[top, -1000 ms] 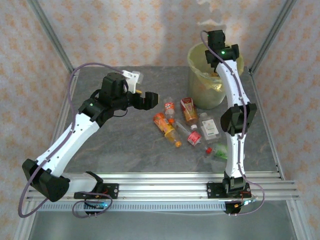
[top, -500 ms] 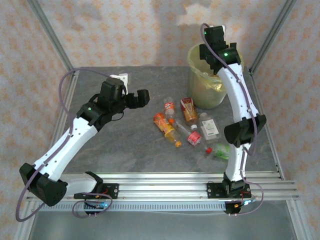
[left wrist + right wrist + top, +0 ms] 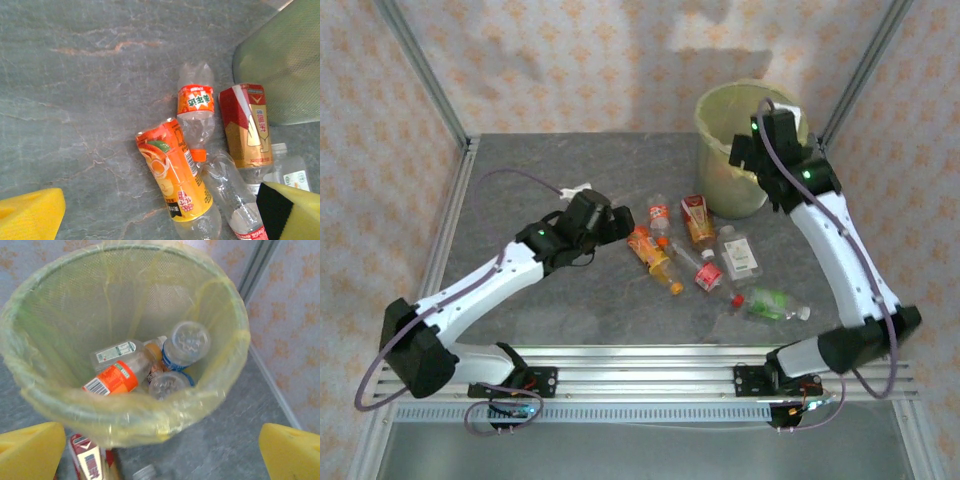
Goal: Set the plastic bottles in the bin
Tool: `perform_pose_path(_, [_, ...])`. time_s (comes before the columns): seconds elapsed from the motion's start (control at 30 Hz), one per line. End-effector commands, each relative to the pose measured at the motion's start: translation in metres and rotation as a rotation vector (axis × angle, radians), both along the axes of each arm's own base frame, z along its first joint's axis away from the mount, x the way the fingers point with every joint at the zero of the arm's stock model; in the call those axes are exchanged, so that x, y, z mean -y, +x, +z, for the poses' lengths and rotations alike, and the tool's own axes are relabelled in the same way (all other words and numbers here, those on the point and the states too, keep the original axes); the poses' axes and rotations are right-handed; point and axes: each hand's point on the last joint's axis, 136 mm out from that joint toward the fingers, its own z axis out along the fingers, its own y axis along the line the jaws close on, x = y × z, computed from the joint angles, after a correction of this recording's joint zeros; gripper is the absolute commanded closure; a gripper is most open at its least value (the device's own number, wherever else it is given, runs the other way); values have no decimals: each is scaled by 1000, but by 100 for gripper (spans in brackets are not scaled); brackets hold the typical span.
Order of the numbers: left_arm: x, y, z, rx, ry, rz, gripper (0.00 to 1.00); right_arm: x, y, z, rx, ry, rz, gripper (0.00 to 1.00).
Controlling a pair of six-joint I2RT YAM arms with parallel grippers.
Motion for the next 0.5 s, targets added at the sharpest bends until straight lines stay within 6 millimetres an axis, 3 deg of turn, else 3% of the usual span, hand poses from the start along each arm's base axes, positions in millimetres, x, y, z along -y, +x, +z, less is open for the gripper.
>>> perform_pose_path(0.0, [14,7,-13,1,-21,61,0,0,-21,2,63,133,-21,1])
perform_pose_path(0.13, [38,10,-37,-57,-3,24,0,5,-41,-21,22,157,-39,1])
perform_pose_path(0.2, [48,11,-49,-92,13,7,0,7,-52,-19,33,177,-36,1])
perform_pose_path(0.47, [72,15,-92,-197,58,-24,0,5,-58,-37,3,191,-24,1])
